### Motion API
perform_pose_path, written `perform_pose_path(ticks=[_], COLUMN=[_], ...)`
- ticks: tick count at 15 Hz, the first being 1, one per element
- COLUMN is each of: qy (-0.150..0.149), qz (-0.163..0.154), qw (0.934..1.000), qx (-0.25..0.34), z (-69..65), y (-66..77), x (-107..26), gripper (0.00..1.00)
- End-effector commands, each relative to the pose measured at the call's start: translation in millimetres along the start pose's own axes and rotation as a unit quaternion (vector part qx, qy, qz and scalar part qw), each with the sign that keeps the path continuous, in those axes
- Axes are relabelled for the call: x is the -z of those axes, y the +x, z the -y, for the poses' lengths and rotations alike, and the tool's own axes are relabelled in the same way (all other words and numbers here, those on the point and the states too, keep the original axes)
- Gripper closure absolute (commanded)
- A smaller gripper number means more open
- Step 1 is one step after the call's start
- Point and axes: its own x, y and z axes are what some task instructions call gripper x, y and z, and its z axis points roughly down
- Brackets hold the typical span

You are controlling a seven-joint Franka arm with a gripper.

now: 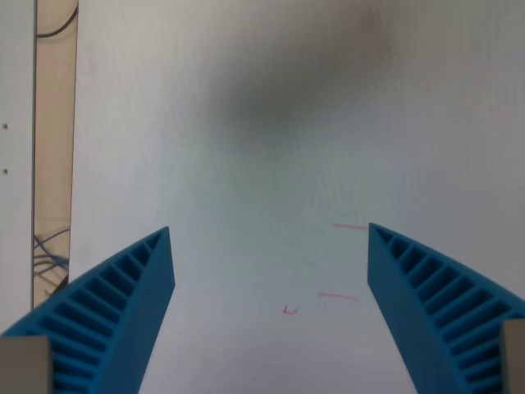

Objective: Move in base positive x

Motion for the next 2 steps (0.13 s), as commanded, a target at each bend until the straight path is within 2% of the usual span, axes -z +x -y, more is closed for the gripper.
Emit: perform_pose_path(ticks=[1,2], qy=[0.004,0.004], qz=[0.034,0.034], qw=[0.9994,0.9994], qx=[0.009,0.009], z=[-8.7,-10.4], y=[20.4,25.3], x=[1.6,0.6], gripper=[0.0,0.0])
